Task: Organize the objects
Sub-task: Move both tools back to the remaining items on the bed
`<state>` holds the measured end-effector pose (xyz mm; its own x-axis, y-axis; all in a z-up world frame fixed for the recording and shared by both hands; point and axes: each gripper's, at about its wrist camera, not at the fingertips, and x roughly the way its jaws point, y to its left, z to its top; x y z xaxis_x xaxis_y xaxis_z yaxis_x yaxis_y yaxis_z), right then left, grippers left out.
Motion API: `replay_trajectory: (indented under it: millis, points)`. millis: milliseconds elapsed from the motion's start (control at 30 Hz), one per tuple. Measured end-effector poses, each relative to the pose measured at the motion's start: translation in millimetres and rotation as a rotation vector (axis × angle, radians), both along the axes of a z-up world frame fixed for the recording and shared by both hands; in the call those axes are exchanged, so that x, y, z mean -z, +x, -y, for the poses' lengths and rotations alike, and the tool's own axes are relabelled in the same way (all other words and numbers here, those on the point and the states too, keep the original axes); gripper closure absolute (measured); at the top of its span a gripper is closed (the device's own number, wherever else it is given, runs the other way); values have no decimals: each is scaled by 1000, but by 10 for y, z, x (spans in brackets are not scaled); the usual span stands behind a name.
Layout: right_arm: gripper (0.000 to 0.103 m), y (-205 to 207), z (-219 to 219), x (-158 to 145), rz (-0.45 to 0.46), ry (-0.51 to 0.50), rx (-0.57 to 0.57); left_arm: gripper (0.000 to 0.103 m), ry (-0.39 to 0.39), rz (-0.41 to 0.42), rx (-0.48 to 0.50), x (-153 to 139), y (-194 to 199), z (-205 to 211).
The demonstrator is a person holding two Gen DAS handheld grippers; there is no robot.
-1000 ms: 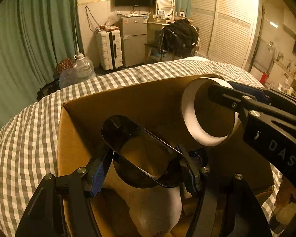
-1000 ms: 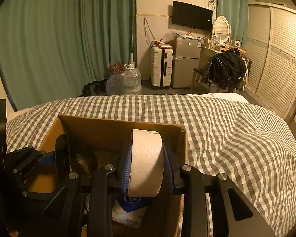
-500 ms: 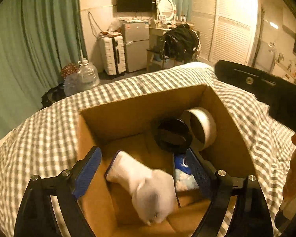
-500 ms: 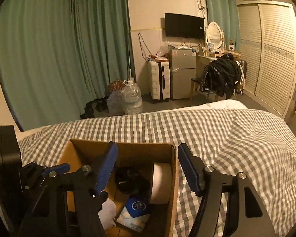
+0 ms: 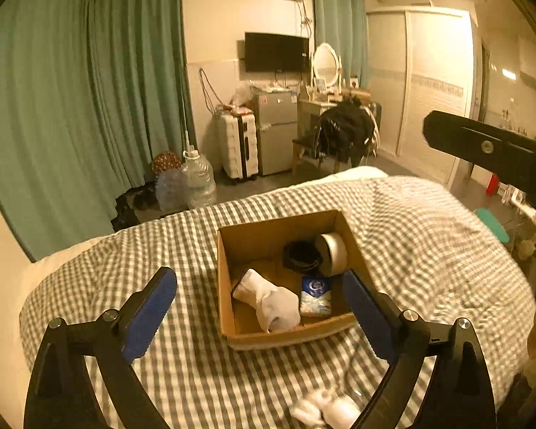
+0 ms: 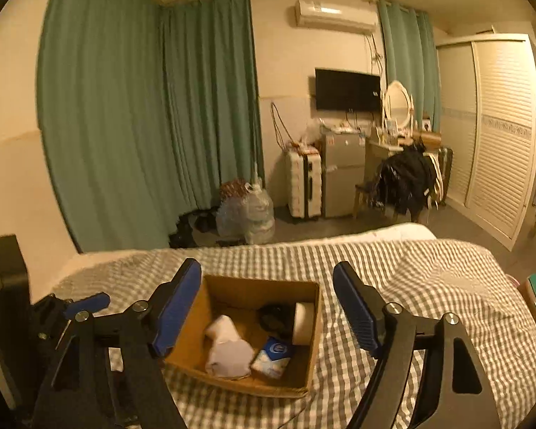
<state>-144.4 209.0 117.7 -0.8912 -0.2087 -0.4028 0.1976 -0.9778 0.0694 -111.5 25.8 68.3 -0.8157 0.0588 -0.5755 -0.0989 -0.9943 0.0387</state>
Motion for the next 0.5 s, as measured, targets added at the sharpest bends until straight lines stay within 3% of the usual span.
replay_trajectory:
  millis: [267,500]
  points:
    - [24,1010,64,-569,-95,14,-18,2,13,-56,-22,-381,705,83]
    - [22,1562,110,-516,-84,68,-28,0,41,-33,-42,-225,1068,189]
